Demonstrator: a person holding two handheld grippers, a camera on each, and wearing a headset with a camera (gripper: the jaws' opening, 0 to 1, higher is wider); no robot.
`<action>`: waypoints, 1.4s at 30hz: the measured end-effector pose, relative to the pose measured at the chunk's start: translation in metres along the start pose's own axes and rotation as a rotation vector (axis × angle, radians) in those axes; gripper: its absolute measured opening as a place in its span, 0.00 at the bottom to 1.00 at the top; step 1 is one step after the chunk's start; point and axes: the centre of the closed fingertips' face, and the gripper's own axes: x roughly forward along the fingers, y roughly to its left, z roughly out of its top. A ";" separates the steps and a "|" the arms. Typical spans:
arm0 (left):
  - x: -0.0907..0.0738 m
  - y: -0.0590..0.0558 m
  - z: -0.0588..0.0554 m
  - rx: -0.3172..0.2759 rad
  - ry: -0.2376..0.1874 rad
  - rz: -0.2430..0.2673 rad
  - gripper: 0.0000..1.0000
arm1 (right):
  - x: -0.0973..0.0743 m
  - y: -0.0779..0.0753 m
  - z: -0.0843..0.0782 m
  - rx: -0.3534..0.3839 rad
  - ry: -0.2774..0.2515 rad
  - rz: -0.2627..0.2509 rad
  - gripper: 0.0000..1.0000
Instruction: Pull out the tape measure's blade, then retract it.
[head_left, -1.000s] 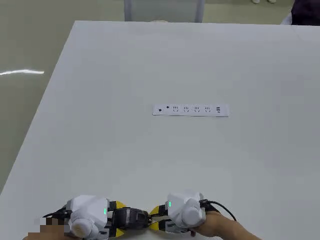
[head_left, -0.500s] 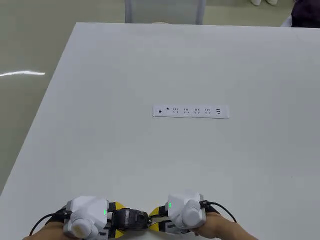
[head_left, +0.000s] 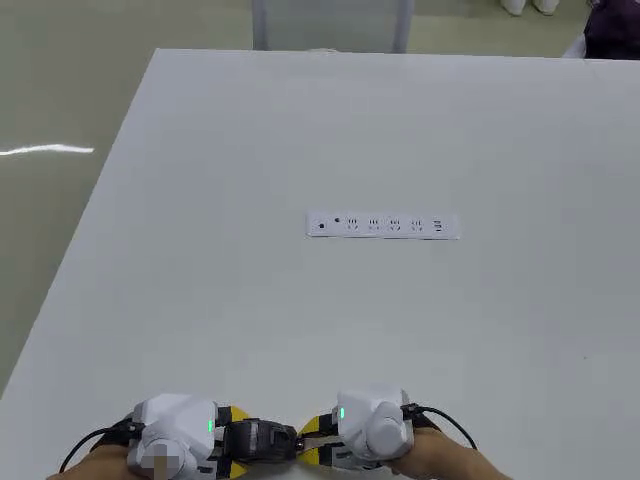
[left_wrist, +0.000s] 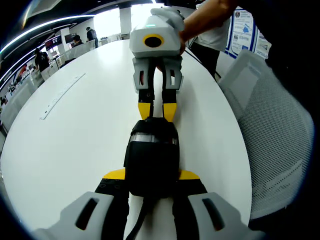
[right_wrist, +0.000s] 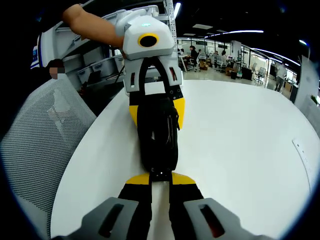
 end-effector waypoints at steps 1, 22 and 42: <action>0.000 0.000 0.000 0.001 0.001 0.000 0.29 | 0.000 0.000 0.000 0.000 -0.001 0.001 0.09; 0.000 0.000 0.002 0.001 0.006 0.000 0.29 | -0.008 -0.001 -0.006 -0.010 0.009 -0.007 0.09; 0.001 0.001 0.001 -0.003 0.011 0.008 0.29 | -0.019 -0.002 -0.014 -0.030 0.018 -0.015 0.09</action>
